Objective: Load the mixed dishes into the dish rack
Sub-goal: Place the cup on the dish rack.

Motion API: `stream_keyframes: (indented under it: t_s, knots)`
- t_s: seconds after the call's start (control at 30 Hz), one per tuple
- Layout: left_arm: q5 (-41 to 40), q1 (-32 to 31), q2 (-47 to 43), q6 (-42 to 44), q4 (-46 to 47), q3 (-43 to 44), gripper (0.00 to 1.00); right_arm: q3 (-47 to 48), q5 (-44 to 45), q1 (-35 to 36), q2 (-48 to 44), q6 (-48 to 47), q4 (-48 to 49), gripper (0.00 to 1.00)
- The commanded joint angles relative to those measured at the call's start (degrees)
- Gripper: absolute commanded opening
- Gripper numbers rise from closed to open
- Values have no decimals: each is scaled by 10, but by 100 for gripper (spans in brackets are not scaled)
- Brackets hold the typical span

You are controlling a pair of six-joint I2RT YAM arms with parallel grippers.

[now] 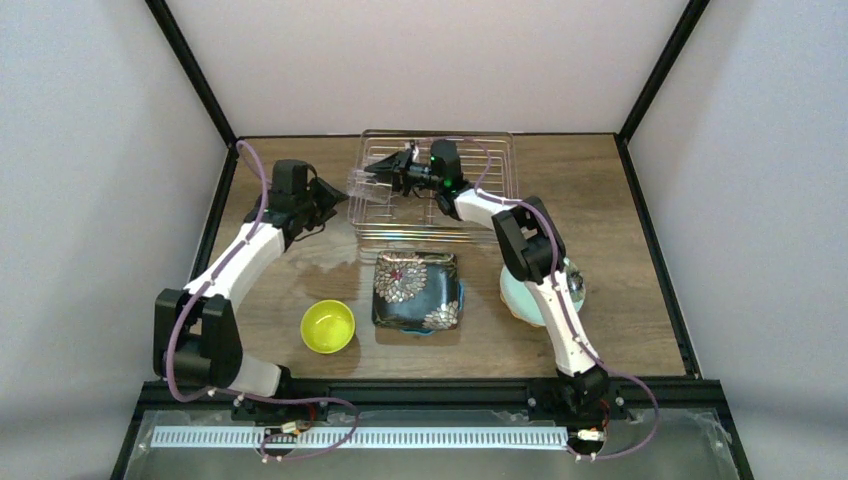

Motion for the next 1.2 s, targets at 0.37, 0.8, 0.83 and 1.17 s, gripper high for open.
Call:
stream_keyframes:
  t_s: [0.37,0.8,0.83,1.17]
  knots:
    - [13,2,24,0,19,12,100,0,0,-9,-28,-84,-123,70]
    - [16,2,28,0,21,16,100,72,-3,-8,-13,-177,-291,75]
    - [17,2,28,0,21,15,100,76,-3,-8,-11,-185,-304,76]
    - [13,2,23,-1,20,13,99,78,5,-9,-8,-227,-361,93]
